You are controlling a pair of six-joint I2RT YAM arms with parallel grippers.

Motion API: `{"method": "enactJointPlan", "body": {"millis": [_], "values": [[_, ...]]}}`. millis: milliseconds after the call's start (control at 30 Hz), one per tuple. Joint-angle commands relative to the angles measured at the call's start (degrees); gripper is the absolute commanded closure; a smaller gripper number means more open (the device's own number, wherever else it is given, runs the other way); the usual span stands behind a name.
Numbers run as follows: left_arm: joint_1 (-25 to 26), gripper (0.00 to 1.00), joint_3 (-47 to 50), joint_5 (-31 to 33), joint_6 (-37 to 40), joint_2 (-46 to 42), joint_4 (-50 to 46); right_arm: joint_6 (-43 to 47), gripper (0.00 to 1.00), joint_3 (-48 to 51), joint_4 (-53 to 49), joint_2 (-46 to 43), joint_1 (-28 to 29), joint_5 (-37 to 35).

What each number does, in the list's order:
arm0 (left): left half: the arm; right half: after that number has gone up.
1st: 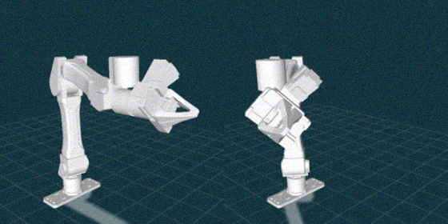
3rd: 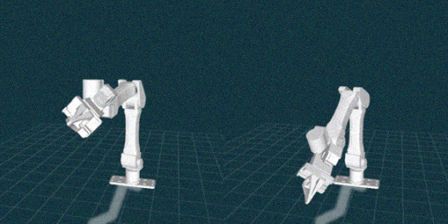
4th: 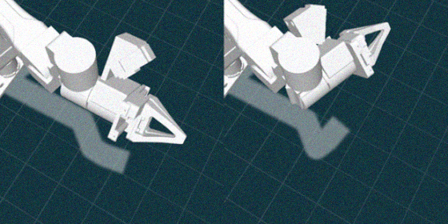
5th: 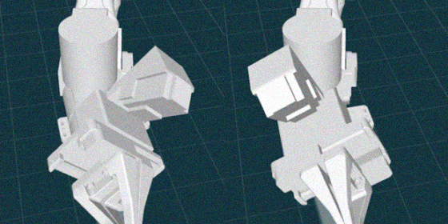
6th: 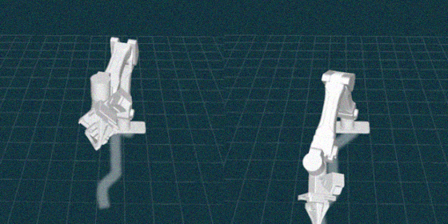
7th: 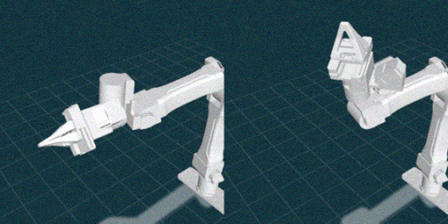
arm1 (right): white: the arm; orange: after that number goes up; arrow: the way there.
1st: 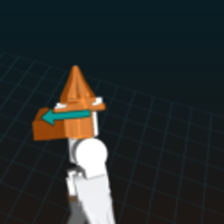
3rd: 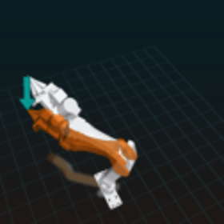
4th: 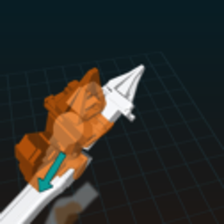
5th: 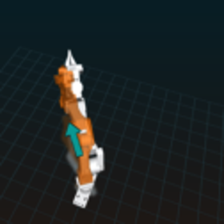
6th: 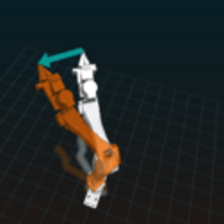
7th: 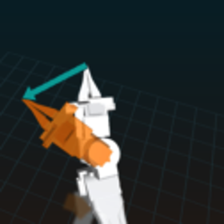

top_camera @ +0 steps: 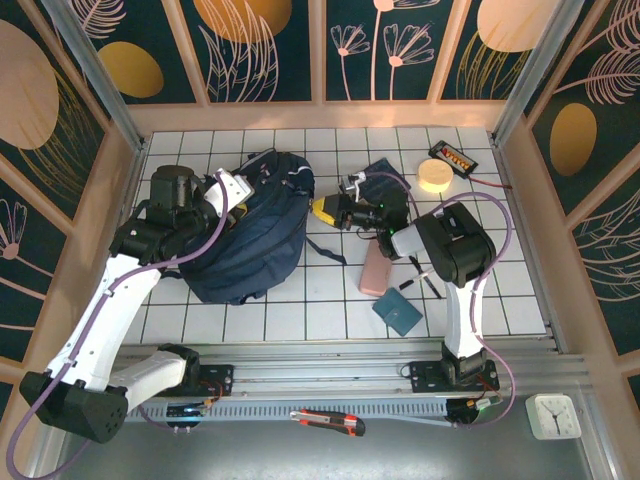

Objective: Pack the student bag

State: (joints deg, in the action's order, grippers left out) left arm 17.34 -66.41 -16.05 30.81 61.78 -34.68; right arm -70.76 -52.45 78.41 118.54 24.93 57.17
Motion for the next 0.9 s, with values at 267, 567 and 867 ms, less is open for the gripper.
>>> {"method": "enactJointPlan", "body": {"millis": [267,567,867], "values": [[-0.20,1.00,-4.76,-2.86,0.17,-0.61,6.57,4.57,0.52,-3.22,-2.92,0.70,-1.29,1.90],[-0.19,1.00,-5.02,-3.02,-0.13,-0.43,6.47,4.23,0.53,-6.07,-2.60,2.57,-1.12,3.04],[-0.27,1.00,-5.39,-3.50,-0.35,0.01,6.49,2.42,0.53,-7.14,1.70,4.27,-0.18,4.85]]}}
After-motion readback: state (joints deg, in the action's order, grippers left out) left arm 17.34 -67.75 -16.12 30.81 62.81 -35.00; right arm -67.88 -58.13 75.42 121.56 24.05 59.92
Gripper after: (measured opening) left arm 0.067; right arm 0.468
